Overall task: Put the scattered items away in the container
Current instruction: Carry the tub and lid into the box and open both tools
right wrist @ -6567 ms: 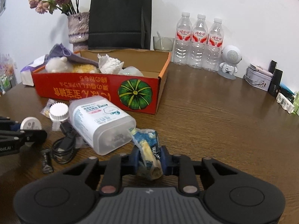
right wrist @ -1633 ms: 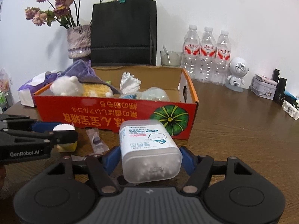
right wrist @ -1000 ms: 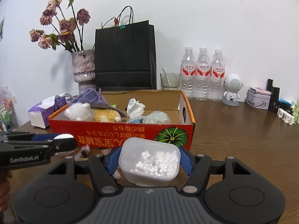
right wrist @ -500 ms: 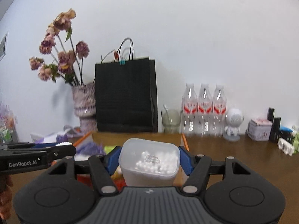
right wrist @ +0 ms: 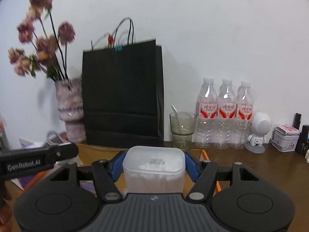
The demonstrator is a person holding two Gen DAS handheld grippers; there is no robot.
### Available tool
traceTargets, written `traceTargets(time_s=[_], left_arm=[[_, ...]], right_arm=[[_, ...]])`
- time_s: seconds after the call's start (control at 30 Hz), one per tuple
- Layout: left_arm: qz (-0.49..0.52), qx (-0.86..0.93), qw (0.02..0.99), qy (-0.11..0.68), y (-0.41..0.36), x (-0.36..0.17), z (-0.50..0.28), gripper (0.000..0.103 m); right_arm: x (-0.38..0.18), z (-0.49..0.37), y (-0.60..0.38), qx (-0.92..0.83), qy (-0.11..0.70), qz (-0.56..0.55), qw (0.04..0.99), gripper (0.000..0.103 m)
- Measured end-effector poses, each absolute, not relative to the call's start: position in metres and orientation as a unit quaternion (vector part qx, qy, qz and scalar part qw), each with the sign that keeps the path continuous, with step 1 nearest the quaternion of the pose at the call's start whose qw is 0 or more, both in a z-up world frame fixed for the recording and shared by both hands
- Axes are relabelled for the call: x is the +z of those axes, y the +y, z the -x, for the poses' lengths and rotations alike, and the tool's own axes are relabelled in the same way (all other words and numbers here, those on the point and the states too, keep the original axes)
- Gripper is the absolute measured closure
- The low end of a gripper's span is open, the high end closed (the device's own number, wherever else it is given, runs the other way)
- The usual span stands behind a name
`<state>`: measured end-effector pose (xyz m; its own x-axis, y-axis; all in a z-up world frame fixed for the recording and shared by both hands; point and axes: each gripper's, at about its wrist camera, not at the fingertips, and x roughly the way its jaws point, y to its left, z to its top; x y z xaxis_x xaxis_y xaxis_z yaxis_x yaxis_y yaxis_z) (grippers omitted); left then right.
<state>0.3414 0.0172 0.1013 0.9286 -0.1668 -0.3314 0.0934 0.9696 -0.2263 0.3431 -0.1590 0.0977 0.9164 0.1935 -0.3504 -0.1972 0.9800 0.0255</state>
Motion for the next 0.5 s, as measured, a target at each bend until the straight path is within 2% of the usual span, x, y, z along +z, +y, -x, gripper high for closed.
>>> traceTargets(time_s=[0.1, 0.13, 0.17, 0.2, 0.23, 0.27, 0.5], left_arm=[[0.091, -0.064, 0.976, 0.187, 0.015, 0.095, -0.354, 0.062], [0.085, -0.062, 0.975, 0.195, 0.013, 0.092, -0.357, 0.048], [0.079, -0.059, 0.974, 0.205, 0.012, 0.09, -0.359, 0.023], [0.076, -0.036, 0.974, 0.212, 0.011, 0.088, -0.36, 0.015], [0.07, -0.002, 0.974, 0.216, 0.012, 0.087, -0.36, 0.0], [0.068, 0.01, 0.974, 0.214, 0.015, 0.086, -0.361, 0.0], [0.091, 0.014, 0.972, 0.216, 0.024, 0.089, -0.355, 0.0]], right_arm=[[0.09, -0.356, -0.16, 0.107, 0.2, 0.009, 0.974, 0.039], [0.088, -0.358, -0.161, 0.111, 0.208, 0.01, 0.972, 0.038], [0.086, -0.36, -0.162, 0.114, 0.217, 0.008, 0.969, 0.03], [0.086, -0.362, -0.164, 0.115, 0.224, 0.003, 0.968, 0.026], [0.086, -0.363, -0.166, 0.105, 0.231, -0.005, 0.967, 0.009], [0.086, -0.364, -0.169, 0.1, 0.236, -0.014, 0.966, 0.0], [0.093, -0.361, -0.178, 0.125, 0.25, -0.042, 0.959, 0.0]])
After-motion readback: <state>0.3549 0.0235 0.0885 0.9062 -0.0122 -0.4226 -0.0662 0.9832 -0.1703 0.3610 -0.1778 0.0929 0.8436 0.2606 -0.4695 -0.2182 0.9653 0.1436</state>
